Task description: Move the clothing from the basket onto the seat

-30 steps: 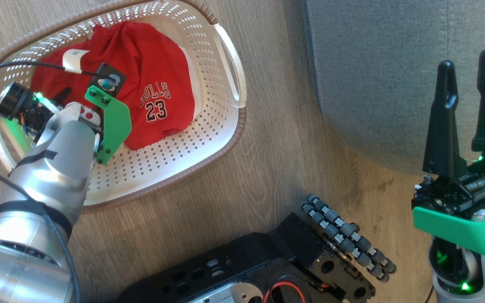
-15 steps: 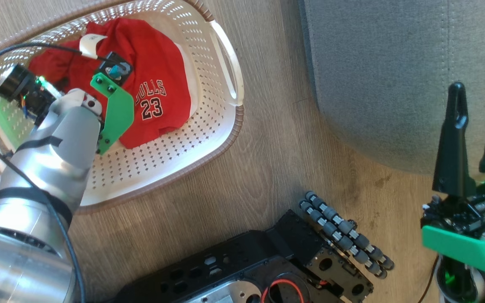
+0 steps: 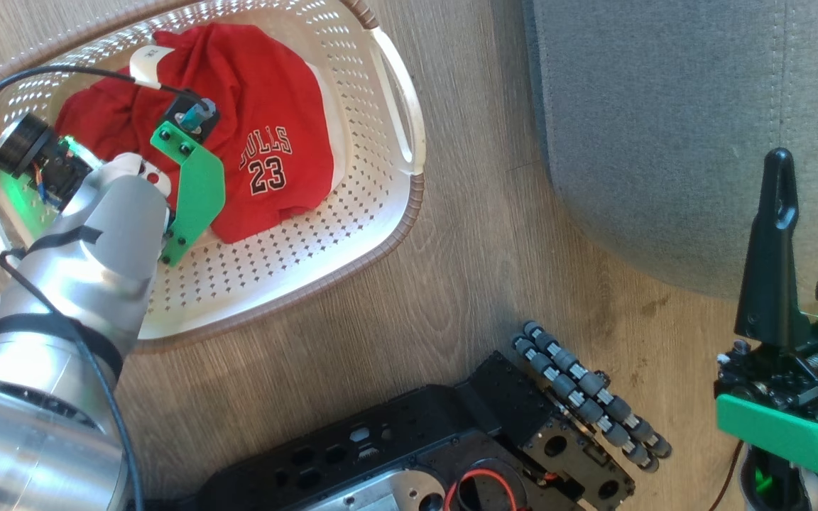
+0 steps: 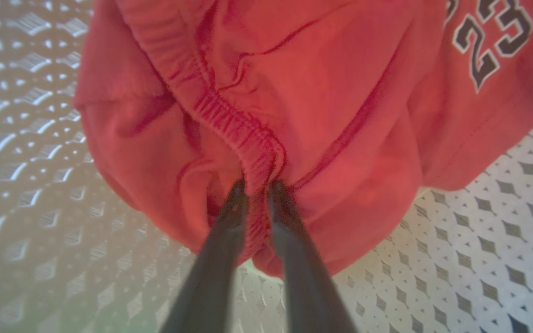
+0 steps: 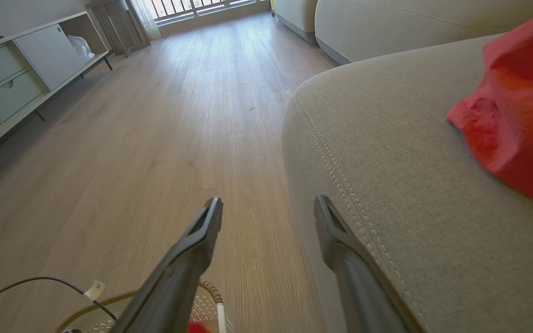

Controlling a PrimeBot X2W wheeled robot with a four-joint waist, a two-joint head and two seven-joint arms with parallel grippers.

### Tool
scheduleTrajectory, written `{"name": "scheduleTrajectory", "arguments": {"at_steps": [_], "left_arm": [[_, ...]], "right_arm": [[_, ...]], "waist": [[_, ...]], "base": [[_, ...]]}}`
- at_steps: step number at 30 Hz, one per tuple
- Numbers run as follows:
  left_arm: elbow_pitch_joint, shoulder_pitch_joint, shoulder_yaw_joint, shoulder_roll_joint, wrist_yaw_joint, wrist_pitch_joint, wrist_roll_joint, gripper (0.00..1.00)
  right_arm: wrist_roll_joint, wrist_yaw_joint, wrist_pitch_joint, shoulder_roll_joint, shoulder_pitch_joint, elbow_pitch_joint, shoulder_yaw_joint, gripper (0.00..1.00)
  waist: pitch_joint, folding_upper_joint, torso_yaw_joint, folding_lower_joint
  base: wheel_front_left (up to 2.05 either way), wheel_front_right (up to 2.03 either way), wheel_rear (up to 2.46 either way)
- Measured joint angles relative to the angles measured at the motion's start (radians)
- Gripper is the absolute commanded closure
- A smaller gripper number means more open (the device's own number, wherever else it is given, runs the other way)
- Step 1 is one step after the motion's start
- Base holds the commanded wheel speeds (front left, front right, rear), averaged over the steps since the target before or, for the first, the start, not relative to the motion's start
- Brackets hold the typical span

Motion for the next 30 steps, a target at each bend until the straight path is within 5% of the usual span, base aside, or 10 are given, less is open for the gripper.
{"name": "scheduleTrajectory", "arguments": {"at_steps": [22, 30], "left_arm": [[0.001, 0.002, -0.021, 0.022, 0.012, -0.074, -0.040, 1.00], [0.002, 0.046, 0.007, -0.020, 0.022, -0.180, -0.101, 1.00]], "right_arm": [[0.020, 0.000, 0.000, 0.000, -0.128, 0.071, 0.027, 0.00], [0.002, 0.000, 0.000, 0.000, -0.231, 0.139, 0.047, 0.00]], "waist": [[-0.073, 0.0000, -0.032, 0.0000], [-0.162, 0.0000, -0.038, 0.0000]], "base": [[0.00, 0.00, 0.00], [0.00, 0.00, 0.00]]}}
